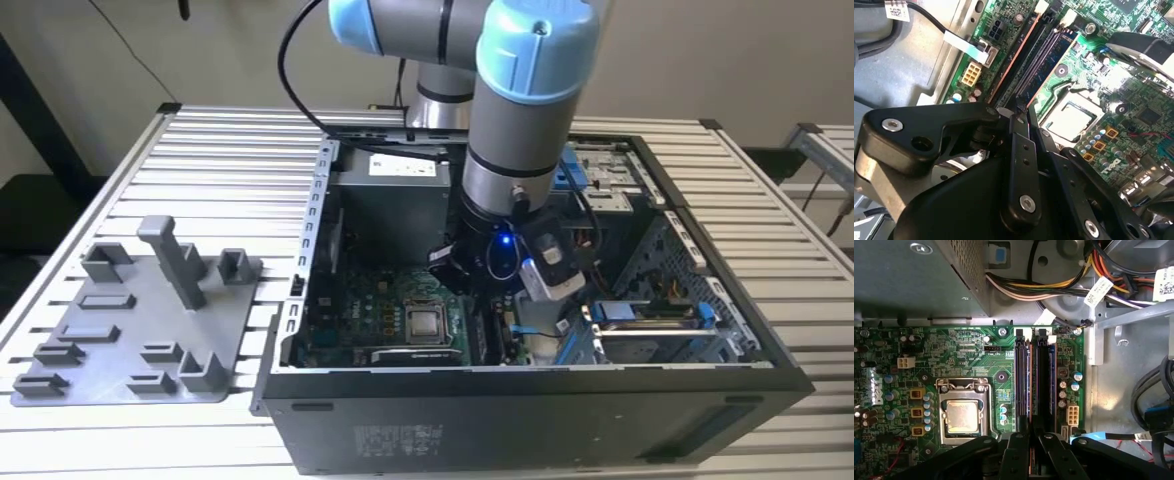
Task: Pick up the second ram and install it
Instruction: 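Insert the second ram into the second slot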
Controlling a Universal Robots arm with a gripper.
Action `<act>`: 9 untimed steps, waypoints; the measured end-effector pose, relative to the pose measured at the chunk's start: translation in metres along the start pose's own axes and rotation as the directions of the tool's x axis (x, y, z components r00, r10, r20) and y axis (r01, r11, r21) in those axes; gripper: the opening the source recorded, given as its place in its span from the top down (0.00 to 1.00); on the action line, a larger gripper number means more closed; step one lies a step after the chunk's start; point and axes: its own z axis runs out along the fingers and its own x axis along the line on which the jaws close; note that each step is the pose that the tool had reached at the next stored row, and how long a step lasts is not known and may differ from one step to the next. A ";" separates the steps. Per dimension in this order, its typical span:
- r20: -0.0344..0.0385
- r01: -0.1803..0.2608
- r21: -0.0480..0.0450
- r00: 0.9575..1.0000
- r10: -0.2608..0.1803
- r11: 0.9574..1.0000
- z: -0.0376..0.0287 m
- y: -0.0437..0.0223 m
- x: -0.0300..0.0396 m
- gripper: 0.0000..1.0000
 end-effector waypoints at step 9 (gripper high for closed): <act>0.000 0.000 0.000 1.000 0.000 1.000 0.0029 0.0013 0.0000 0.86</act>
